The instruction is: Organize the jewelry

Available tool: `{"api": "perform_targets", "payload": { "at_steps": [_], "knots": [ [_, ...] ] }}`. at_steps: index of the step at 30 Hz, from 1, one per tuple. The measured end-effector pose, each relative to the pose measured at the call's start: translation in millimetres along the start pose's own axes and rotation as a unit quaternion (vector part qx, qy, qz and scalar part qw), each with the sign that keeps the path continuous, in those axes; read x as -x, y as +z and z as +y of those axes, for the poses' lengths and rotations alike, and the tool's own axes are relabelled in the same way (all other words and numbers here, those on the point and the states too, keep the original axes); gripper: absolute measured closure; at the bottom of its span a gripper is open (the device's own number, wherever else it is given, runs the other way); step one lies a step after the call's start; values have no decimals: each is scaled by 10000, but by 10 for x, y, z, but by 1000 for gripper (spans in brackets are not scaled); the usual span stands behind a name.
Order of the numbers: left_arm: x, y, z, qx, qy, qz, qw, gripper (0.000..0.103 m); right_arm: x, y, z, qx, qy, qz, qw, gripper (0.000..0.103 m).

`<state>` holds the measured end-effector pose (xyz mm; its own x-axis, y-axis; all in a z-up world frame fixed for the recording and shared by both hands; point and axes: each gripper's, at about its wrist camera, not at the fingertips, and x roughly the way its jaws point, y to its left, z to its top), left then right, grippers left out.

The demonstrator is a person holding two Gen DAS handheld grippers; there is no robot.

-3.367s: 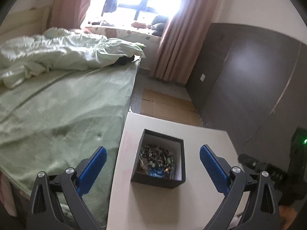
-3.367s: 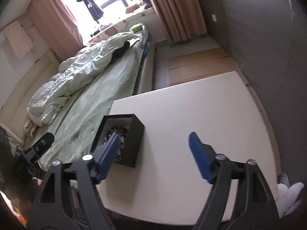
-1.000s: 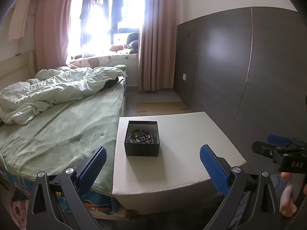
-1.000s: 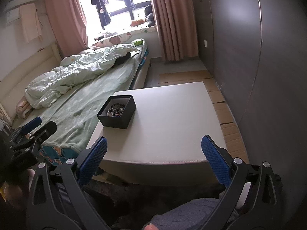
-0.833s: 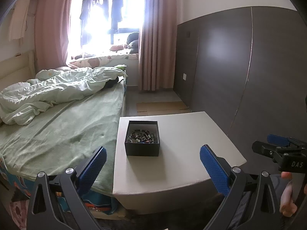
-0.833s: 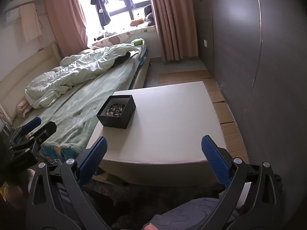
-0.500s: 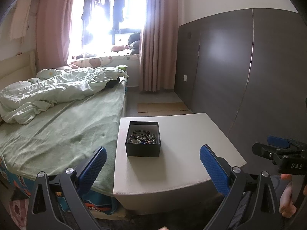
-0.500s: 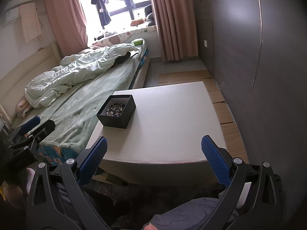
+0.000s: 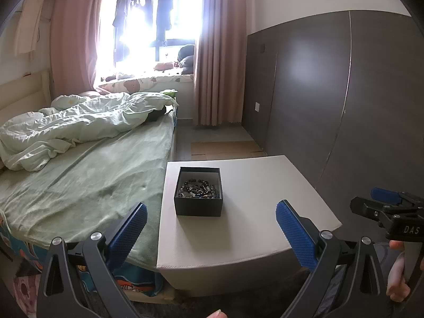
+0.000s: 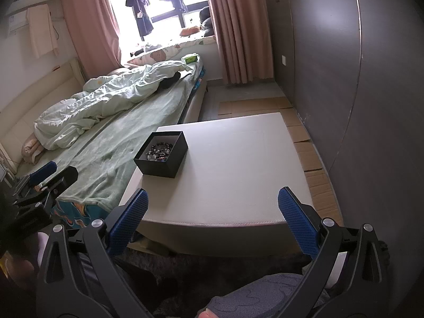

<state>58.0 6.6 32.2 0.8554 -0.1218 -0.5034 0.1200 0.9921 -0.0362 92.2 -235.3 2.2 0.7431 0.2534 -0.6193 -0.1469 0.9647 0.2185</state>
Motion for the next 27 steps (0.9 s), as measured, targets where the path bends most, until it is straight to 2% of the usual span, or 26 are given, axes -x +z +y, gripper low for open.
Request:
{"api": "perform_targets", "payload": {
  "at_steps": [27],
  "knots": [
    [72, -6, -16, 23, -27, -201, 9998, 9, -31, -2, 82, 204, -153, 42, 9997, 5]
  ]
}}
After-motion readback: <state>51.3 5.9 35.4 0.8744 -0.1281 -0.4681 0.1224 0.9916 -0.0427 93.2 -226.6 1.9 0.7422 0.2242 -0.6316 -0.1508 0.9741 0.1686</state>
